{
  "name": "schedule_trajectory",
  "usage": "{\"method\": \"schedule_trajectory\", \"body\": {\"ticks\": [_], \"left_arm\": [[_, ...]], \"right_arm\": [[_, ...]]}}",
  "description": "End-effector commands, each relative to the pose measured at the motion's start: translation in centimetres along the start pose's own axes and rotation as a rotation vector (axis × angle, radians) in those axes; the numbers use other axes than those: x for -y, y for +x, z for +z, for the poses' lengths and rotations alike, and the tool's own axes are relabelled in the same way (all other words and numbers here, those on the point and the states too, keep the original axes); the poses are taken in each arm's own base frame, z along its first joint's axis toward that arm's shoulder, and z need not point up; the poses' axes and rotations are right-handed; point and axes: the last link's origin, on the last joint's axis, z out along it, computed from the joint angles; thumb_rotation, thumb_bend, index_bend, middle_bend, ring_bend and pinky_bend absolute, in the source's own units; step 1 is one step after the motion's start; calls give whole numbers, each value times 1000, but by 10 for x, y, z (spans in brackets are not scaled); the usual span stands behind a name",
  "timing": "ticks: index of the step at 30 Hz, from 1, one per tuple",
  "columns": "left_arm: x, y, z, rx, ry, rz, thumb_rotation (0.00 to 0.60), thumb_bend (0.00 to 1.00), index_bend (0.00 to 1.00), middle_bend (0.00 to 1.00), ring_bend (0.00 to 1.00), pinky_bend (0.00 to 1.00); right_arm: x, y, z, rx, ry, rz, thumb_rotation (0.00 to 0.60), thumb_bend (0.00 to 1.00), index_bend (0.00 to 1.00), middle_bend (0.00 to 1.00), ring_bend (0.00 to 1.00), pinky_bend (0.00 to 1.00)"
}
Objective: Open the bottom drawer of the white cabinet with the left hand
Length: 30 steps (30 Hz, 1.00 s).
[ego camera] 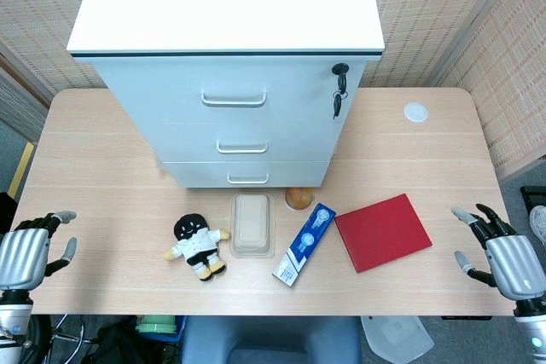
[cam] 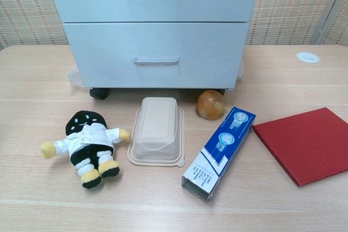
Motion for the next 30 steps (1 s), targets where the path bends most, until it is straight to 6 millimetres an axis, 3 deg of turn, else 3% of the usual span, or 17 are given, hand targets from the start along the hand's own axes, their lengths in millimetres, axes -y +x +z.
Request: {"method": "schedule_trajectory", "body": {"ticks": [1, 11, 19, 22, 24, 30], "left_arm": [[-1, 0, -1, 2, -1, 3, 600, 401, 312, 383, 428, 388], [-4, 2, -1, -15, -20, -12, 600, 400, 312, 383, 428, 388], [-26, 10, 13, -40, -147, -76, 600, 400, 311, 403, 446, 399], [-41, 16, 22, -51, -221, -126, 600, 400, 312, 508, 560, 533], [-53, 18, 28, -36, -279, -156, 600, 400, 313, 605, 661, 673], [-92, 21, 48, -8, -439, -178, 600, 400, 308, 763, 823, 869]], "right_arm": [[0, -1, 1, 1, 3, 3, 600, 299, 162, 280, 237, 320], [-2, 3, -1, -20, -13, 5, 600, 299, 162, 281, 237, 320], [-4, 7, -3, -33, -33, -3, 600, 299, 162, 280, 237, 320], [-3, 8, -1, -36, -29, -3, 600, 299, 162, 281, 237, 320], [-2, 7, 0, -33, -26, -4, 600, 299, 162, 281, 237, 320], [1, 1, 3, 4, -18, -8, 600, 305, 162, 281, 237, 320]]}}
